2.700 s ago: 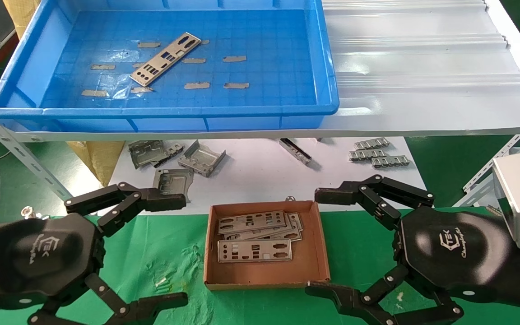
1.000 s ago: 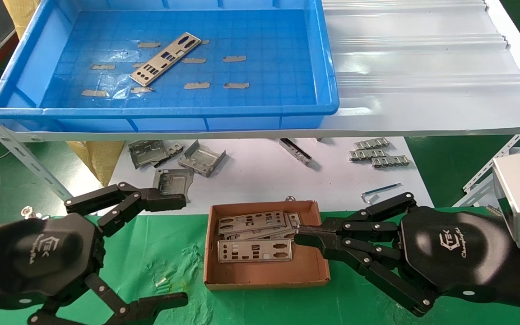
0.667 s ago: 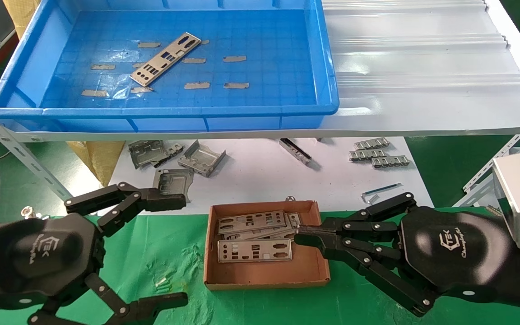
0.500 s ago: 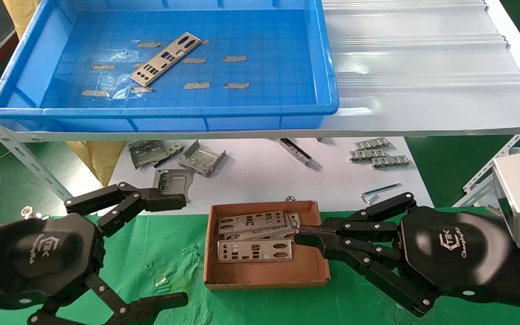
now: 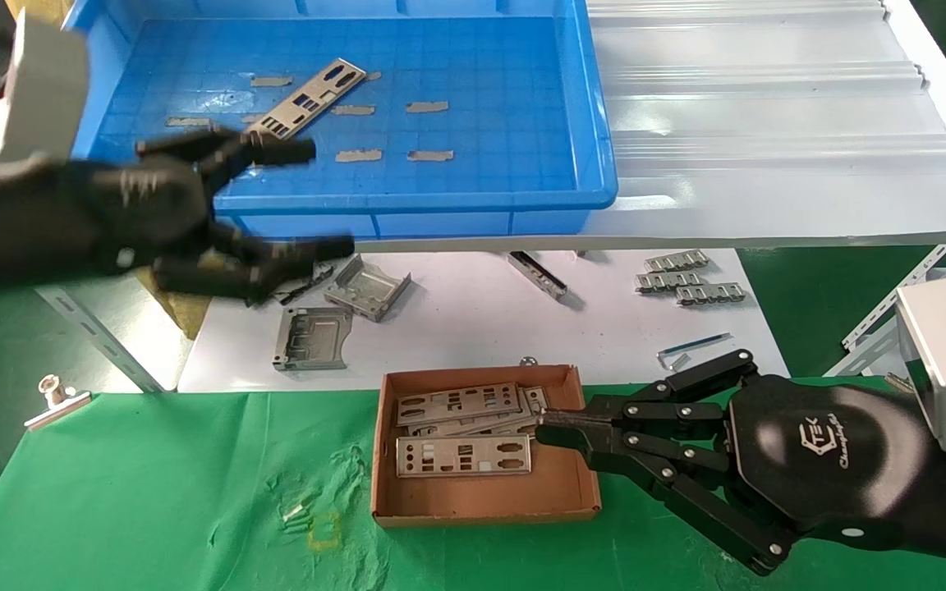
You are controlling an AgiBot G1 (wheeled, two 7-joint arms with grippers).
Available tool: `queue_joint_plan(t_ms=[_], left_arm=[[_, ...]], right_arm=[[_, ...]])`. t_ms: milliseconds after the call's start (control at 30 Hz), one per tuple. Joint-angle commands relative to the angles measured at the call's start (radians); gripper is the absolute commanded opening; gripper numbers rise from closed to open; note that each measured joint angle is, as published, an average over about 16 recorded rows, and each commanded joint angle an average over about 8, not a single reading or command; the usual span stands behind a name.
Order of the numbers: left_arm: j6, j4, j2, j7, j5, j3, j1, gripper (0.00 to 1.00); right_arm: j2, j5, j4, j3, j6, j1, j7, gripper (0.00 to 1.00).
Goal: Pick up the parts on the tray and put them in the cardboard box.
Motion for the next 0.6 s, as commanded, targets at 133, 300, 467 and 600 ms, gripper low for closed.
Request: queue_joint_plan(t_ms=[133, 300, 467, 600], left_arm=[[-0.02, 0.237, 0.095, 0.027, 0.124, 0.057, -0.179, 1.0], [-0.053, 0.446, 0.178, 0.09, 0.194, 0.091, -0.288, 1.0], [-0.079, 0.592, 0.231, 0.137, 0.229, 0.108, -0.354, 1.0], [-0.091, 0.675, 0.254, 0.165, 0.236, 0.11, -0.386, 1.0]], right_arm=[[0.0, 0.0, 0.0, 0.0, 0.0, 0.0, 0.0, 0.0], [0.0, 0.0, 0.0, 0.0, 0.0, 0.0, 0.0, 0.0], [0.0, 0.0, 0.0, 0.0, 0.0, 0.0, 0.0, 0.0], [0.0, 0.0, 0.0, 0.0, 0.0, 0.0, 0.0, 0.0]])
